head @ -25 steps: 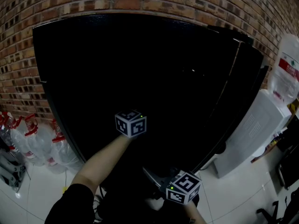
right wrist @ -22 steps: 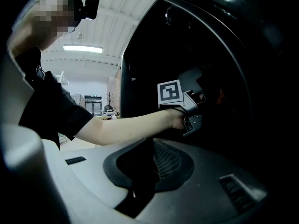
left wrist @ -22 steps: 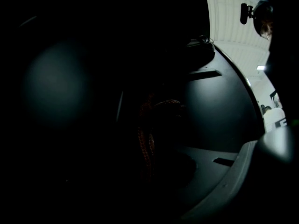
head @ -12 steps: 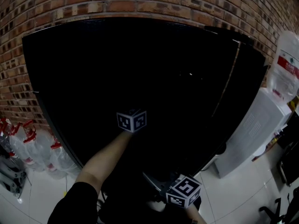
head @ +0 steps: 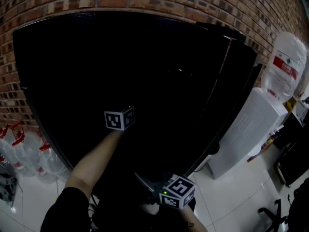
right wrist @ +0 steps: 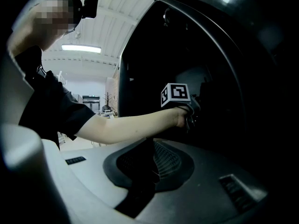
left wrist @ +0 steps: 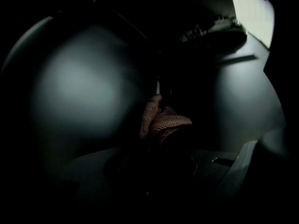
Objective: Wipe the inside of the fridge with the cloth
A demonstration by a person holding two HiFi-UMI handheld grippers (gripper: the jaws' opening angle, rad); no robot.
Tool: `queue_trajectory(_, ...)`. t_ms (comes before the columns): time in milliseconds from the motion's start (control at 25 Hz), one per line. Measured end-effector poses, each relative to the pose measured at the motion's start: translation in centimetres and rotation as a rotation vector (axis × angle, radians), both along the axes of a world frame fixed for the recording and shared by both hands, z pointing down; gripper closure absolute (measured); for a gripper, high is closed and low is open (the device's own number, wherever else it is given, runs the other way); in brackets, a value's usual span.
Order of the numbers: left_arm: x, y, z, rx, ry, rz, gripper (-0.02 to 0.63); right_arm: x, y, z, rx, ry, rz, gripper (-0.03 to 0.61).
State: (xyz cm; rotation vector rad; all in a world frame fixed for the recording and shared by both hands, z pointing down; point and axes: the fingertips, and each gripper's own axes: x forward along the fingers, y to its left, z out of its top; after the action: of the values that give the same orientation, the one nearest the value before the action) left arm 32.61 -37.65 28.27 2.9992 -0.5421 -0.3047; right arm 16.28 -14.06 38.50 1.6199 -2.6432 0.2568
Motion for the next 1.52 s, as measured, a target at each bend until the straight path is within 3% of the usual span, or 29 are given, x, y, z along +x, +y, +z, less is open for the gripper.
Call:
queue_trajectory(120,-2.3,2.5,-0.7,-0.007,0.059,0.037,0.557,0.2,0.5,-0.3,0.009,-0.002,0.005,0.532)
queue_trajectory(280,-4.3,7.1,-1.0,0.026,0.055,0.133,0.557,-0.1,1.2,-0.8,0.027,-0.004,0.003,0.532)
queue_trajectory(440,-6.5,11.3,-1.0,0.046,0.042,0.256,0.557,-1.2,2.1,-1.7,0.049,0.001,-0.006,0.532)
queue_trajectory(640,-9.3,16.1,-0.5,-0.004,0.086,0.437,0.557,-3.1,3.4,-2.1,0.053,0.020,-0.043,0.532)
queue_trajectory(840,-10.0,20.9,1.1,0.081,0.034,0.605,0.557,-4.2,4.6,-2.1,0.059,0.046,-0.065,0.532)
queue_trajectory(960,-10.0,23.0,1.9,0.125,0.010,0.646,0.557,-4.9,5.5,-1.8,0.041,0.068,-0.090,0.532)
queue_trajectory(1280,-9.0,25.7,3.4,0.098,0.030,0.773,0.557,-6.1,8.2,-0.4,0.031,0.126,-0.167,0.532)
queue_trajectory(1520,-7.6,25.7,3.7,0.132,0.013,0.752,0.557,-7.2,7.4,0.2,0.016,0.139,-0.252,0.532)
